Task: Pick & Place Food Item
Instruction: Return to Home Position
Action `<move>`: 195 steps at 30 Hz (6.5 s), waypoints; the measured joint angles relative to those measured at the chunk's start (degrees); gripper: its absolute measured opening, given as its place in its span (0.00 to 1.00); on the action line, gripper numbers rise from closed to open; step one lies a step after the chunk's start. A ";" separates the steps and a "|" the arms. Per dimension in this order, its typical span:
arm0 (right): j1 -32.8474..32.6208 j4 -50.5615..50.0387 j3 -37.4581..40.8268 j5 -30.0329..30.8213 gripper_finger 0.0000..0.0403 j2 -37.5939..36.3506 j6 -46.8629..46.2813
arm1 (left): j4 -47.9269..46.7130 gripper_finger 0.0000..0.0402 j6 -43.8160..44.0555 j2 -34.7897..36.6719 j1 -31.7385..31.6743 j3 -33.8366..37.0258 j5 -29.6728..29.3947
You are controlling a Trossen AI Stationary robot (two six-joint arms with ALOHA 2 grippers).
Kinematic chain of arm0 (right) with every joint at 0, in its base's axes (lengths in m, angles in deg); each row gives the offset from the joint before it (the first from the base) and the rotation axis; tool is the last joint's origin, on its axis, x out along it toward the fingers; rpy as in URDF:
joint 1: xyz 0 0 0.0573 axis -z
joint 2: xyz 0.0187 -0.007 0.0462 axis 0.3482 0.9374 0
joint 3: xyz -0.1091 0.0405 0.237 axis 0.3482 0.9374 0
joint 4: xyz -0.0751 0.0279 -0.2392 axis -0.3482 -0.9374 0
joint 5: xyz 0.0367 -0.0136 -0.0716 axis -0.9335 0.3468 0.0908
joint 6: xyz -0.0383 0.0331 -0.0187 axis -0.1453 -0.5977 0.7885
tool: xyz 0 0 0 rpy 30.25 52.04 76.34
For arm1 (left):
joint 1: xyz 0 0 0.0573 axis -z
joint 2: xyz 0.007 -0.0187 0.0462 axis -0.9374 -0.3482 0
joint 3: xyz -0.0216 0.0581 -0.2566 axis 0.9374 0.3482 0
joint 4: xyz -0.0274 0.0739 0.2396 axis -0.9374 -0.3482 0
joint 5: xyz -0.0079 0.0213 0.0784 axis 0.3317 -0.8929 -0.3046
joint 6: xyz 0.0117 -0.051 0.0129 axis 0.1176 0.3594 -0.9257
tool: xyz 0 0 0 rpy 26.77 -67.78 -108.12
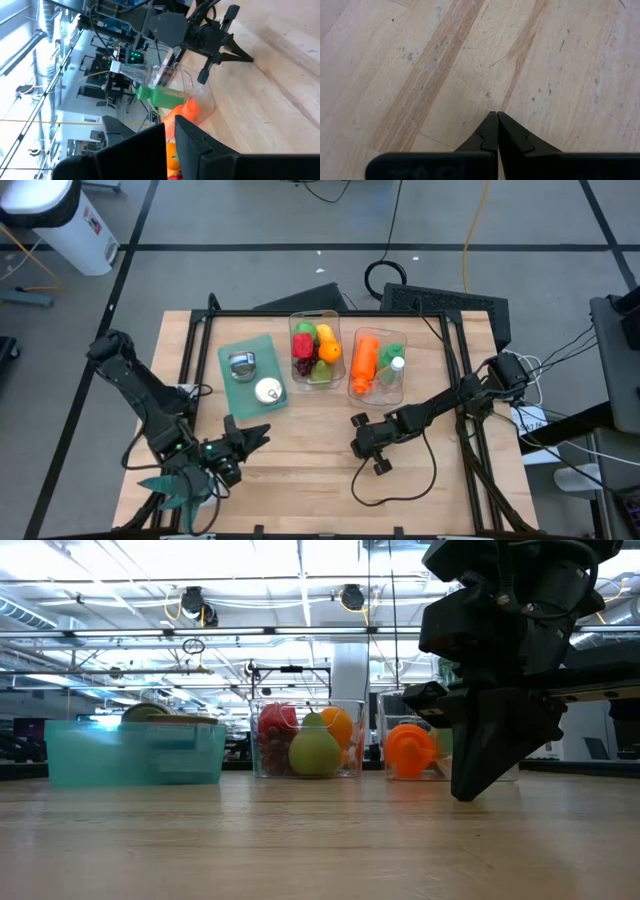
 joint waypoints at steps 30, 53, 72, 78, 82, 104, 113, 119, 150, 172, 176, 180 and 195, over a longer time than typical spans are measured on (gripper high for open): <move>0.00 0.15 0.02 0.00 0.00 0.02 -0.02 | 0.10 0.00 2.07 0.00 -0.04 0.00 0.31; 0.04 0.91 0.02 -1.25 0.00 0.02 -0.20 | -2.58 0.00 -3.03 5.88 1.78 0.00 -4.95; -0.07 1.17 -0.02 -1.40 0.00 0.02 -0.09 | -26.24 0.00 13.55 17.43 10.01 0.00 -13.65; -0.11 2.53 0.00 -1.62 0.00 0.02 0.00 | -42.48 0.00 31.82 21.20 10.19 0.00 -17.28; -0.13 2.58 0.00 -1.64 0.00 0.02 -0.24 | -43.90 0.00 32.72 23.33 11.05 0.00 -20.71; 0.02 7.61 3.20 -1.46 0.00 -0.14 1.71 | -54.30 0.00 28.90 38.86 0.73 0.00 -23.97; 0.02 9.87 3.63 -1.44 0.00 -0.02 2.60 | -55.64 0.00 21.52 43.16 -14.56 -0.71 -7.95; 0.02 9.82 3.63 -1.44 0.00 0.00 2.61 | -64.56 0.00 24.00 46.01 -21.84 -3.58 -6.18; 0.76 9.83 3.61 -1.51 0.00 0.02 4.55 | -73.41 0.00 28.99 43.98 -30.75 -3.65 -1.78; 0.76 9.83 3.61 -1.46 0.00 0.03 4.52 | -72.41 0.00 31.91 43.98 -30.75 -3.65 -1.11; 0.76 9.83 3.61 -1.46 0.00 0.02 4.52 | -69.24 0.00 30.56 43.98 -30.69 -3.65 2.32; 0.76 9.81 3.61 -1.45 0.00 0.03 4.52 | -62.70 0.00 26.65 43.94 -30.69 -2.59 6.67; 0.81 11.75 5.70 -1.22 0.00 -0.11 4.60 | -20.93 0.00 5.74 39.08 -30.44 11.95 33.34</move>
